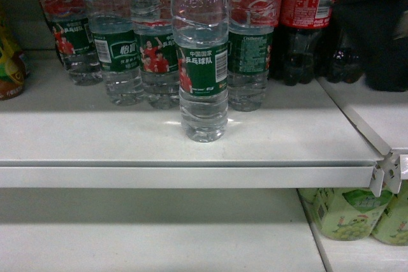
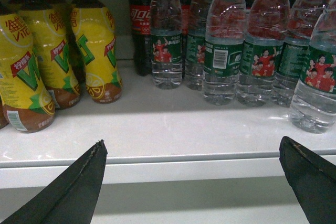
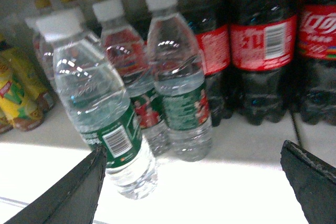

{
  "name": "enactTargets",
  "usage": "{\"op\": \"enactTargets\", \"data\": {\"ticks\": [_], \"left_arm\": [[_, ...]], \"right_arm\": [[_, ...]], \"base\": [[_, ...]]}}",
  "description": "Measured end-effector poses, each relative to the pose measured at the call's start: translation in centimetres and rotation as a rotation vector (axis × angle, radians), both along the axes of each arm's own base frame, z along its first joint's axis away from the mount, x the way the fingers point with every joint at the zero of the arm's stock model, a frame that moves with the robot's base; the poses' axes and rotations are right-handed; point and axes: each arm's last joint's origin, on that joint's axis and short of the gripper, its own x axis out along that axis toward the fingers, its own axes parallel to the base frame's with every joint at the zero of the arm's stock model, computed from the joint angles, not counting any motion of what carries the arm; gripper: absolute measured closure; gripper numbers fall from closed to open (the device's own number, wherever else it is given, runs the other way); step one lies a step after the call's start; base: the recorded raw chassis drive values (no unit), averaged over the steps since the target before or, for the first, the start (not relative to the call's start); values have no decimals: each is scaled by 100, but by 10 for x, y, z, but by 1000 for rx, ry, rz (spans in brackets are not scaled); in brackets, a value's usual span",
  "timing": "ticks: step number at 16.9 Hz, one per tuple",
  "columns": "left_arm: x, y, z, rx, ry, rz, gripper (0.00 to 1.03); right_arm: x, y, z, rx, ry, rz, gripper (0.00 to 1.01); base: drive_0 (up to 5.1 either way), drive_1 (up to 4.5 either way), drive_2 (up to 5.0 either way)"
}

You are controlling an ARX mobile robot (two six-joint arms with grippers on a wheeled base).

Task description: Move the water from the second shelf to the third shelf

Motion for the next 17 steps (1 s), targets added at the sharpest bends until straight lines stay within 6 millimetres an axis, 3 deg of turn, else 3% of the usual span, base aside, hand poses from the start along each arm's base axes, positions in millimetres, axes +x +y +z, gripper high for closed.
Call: {"op": "enactTargets", "data": {"ticks": [3,8,17], "left_arm": [[0,0,0,0,0,0,5],[0,0,0,0,0,0,5],[0,0,0,0,0,0,5]], "right_arm": [[17,35,-11,-25,53,88,3],[39,72,-18,-30,120,181,3],[75,107,-23,-31,289,126,3]], "base": [[0,0,0],[0,0,0],[0,0,0]]}}
